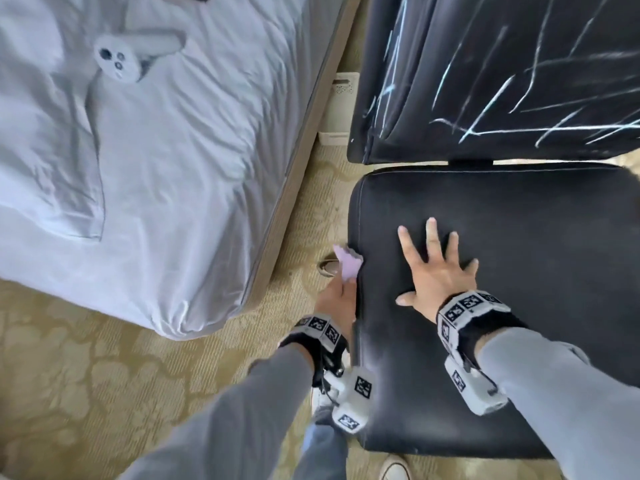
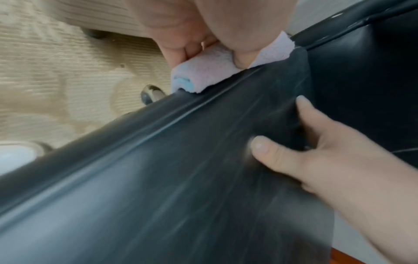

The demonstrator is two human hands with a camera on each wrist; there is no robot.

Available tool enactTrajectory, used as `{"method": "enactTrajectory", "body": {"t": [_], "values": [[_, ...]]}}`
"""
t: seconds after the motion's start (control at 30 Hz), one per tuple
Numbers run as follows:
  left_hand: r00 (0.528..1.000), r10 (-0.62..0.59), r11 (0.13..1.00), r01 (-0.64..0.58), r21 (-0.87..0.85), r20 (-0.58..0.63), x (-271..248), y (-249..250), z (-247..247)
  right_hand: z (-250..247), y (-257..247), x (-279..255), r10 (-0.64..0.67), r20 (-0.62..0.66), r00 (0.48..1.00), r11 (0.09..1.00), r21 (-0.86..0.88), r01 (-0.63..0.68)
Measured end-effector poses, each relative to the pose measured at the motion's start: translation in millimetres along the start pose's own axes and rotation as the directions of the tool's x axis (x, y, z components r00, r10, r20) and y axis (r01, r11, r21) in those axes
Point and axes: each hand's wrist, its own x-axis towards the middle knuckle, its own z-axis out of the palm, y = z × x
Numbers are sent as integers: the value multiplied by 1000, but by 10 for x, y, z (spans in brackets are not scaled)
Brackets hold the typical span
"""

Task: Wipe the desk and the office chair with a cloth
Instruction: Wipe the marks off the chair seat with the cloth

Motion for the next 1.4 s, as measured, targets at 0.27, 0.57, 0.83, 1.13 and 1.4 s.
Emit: {"method": "enactTrajectory", "body": {"t": [0.27,0.57,0.83,1.13,1.4], "values": [[957,289,918,-273,289,-14,963,1316,-368,53,20,128,20,-14,1000,992,127,-18],[976,215,948,-214,236,20,-81,121,-57,-8,47,138,17,-23,1000,980,199,-12],[954,299,862,-258,436,-26,132,453,-73,34,631,-88,-9,-198,980,936,344,78],[740,612,306,-548,779,280,-270,-177,564,659,1644,-491,107,-81,991,960,268,-82],[692,567,200,-642,740,447,-1328,-965,1391,778,1703,-508,36,-156,987,981,196,-5]]}}
